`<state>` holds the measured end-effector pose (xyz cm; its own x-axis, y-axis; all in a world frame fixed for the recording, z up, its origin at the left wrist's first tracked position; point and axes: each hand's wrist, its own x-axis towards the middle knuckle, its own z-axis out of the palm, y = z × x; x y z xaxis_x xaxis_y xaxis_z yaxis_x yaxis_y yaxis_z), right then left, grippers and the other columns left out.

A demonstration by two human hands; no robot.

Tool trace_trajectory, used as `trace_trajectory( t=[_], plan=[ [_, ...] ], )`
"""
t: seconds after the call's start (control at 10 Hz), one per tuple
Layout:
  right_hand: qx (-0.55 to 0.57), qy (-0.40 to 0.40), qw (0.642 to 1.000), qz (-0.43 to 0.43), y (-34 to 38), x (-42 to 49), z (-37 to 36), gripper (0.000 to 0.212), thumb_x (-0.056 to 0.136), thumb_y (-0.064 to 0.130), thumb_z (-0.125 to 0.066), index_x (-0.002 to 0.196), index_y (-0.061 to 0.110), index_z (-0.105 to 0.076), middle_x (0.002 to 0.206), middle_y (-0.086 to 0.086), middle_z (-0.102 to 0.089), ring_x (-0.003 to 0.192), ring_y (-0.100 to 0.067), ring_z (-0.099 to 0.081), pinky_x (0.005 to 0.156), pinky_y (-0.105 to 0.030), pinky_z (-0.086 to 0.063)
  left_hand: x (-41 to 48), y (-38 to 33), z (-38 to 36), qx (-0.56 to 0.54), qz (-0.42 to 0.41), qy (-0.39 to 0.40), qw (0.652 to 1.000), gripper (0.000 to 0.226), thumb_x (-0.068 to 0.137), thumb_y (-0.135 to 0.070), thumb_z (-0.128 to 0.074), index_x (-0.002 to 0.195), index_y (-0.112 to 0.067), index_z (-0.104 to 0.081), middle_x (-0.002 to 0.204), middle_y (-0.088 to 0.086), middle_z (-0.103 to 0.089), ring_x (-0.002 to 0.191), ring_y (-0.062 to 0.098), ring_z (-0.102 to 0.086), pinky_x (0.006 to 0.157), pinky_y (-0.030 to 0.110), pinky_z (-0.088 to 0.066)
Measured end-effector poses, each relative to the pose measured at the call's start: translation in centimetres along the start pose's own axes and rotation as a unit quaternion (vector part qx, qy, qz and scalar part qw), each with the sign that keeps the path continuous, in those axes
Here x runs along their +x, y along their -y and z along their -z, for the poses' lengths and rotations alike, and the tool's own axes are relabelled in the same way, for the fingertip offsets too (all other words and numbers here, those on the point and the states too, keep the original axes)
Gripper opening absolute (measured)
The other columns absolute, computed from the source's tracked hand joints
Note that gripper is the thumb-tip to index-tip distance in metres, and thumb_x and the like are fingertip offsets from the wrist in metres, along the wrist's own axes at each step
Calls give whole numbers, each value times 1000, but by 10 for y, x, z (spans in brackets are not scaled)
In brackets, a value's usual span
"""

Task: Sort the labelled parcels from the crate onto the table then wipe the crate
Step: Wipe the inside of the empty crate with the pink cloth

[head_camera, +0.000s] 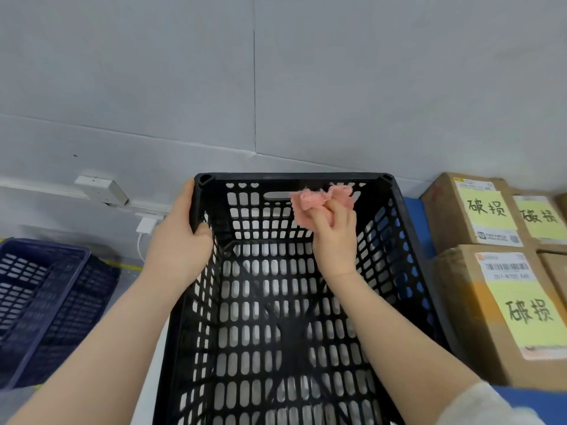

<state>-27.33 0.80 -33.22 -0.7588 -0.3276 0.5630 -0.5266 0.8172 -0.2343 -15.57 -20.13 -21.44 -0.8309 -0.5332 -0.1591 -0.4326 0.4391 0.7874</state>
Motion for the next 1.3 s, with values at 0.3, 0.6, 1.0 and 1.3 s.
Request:
trace_trajectory(
  t=[0.3, 0.6, 1.0, 1.3],
  plan=[
    [-64, 337, 935, -90, -2, -29, -12, 73, 73, 9, -74, 137, 26, -43, 147, -8, -24, 135, -39, -24, 109, -46, -35, -1, -3, 0, 0, -8, 3, 1000, 72, 91, -10, -43, 140, -58, -23, 121, -11, -59, 99, 31, -64, 95, 48, -50],
    [81, 136, 968, -196, 29, -8, 31, 35, 83, 12, -64, 101, 42, -65, 110, 11, -56, 109, -5, -46, 90, -29, -48, -7, -6, 2, 11, 1, -4, 1000, 71, 91, -8, -44, 145, -49, -24, 119, -6, -58, 99, 29, -62, 94, 41, -46],
    [55, -131, 981, -135, 25, 19, 61, 24, 99, 48, -47, 116, 39, -61, 125, 3, -58, 118, -11, -53, 103, -42, -43, -4, -4, 1, 3, -13, -11, 1000, 71, 91, -6, -44, 146, -48, -25, 113, -11, -53, 96, 20, -53, 88, 34, -40],
    [-27, 308, 890, -335, 13, -41, -7, 70, 93, 10, -57, 151, 32, -25, 160, -9, -4, 146, -31, -13, 114, -42, -28, -1, -1, 1, -2, -18, -6, 1000, 71, 92, -8, -44, 143, -53, -24, 111, -13, -56, 91, 23, -63, 89, 40, -49]
  ],
)
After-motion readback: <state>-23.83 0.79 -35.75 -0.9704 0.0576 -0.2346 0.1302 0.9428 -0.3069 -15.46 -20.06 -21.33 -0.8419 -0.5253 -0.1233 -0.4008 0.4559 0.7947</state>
